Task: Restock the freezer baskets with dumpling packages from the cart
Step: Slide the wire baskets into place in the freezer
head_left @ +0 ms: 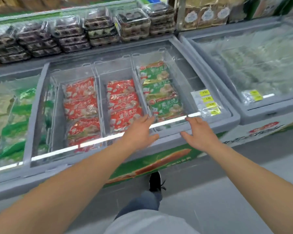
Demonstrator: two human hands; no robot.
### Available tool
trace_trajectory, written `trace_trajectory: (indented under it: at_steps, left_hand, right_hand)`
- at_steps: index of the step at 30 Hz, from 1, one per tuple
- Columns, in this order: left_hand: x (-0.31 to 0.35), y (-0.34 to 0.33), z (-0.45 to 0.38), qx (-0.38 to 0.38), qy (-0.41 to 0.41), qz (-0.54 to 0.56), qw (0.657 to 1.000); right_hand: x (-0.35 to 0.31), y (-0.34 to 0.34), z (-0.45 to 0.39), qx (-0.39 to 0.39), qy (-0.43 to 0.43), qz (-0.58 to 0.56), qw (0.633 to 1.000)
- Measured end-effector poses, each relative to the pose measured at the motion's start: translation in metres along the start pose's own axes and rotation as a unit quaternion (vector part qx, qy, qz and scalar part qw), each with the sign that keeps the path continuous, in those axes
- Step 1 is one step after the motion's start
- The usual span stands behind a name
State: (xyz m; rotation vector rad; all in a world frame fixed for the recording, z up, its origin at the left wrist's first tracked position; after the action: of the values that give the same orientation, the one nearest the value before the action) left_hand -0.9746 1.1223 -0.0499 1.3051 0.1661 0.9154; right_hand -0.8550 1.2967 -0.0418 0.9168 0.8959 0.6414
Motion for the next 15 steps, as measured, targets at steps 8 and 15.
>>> trace_trajectory:
  at_steps: [8,15]
  left_hand:
    - [0.033,0.032,-0.138,-0.024,-0.036,-0.030,0.999]
    - [0.087,0.030,-0.236,-0.044,-0.061,-0.032,0.997]
  right_hand:
    - [0.066,0.057,-0.091,0.026,-0.070,-0.030,0.997]
    - [0.143,0.090,-0.154,0.030,-0.096,-0.046,0.994]
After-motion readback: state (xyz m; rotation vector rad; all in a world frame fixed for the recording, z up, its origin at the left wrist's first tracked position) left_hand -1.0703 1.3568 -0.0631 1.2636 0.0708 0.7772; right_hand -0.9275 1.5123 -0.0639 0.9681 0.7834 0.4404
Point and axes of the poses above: each hand's wrist, its own z-axis away from the middle knuckle, its own y-axis out of the back of the hand, x = y × z, the point moved 8 cm from there along -z, towards the middle knuckle, and after that the axes turned 4 degrees about -x, right-handed, at the moved point
